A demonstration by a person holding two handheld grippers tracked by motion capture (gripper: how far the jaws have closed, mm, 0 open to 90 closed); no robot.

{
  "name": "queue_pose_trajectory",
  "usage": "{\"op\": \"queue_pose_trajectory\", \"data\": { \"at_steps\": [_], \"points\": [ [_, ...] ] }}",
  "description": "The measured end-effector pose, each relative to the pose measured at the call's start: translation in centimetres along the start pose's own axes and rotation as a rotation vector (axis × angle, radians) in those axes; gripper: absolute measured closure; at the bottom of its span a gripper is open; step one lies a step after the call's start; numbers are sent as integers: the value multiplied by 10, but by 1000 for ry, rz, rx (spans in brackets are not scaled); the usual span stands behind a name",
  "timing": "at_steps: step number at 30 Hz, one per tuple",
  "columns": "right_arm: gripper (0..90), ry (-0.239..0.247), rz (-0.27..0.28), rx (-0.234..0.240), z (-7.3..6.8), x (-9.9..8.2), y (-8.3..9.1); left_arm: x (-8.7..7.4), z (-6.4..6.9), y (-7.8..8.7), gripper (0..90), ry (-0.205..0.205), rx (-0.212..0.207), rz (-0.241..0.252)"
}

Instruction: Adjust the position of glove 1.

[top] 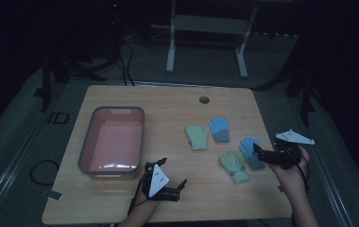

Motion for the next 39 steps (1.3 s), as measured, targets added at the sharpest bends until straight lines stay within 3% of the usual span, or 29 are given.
{"op": "queue_pose_trajectory", "data": {
  "at_steps": [6,8,13,21,32,39],
  "points": [
    [114,24,-20,19,-12,13,-11,0,-1,0,13,3,-1,-1],
    [132,59,-15,22,-18,22,-17,0,-1,0,13,6,-3,-2],
    [135,88,-30,72,-28,31,-33,0,0,0,13,5,-5,-1],
    [152,112,-53,106,-39,41,-53,0,1,0,13,2,-6,3],
    [190,120,-70,209,-64,51,-81,0,0,0,13,3,-7,3],
    [241,142,-99,258,-82,54,-109,0,1,0,13,-2,-8,3]
  ]
}}
Point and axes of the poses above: each handheld gripper's, and its own axes: y roughly backward along the jaws, x roughly out of its top, z roughly to its right, the point moved 10 cm from there along -y, roughly forward along the jaws, and after that the axes turned 15 degrees about x, right-handed, at the moved point
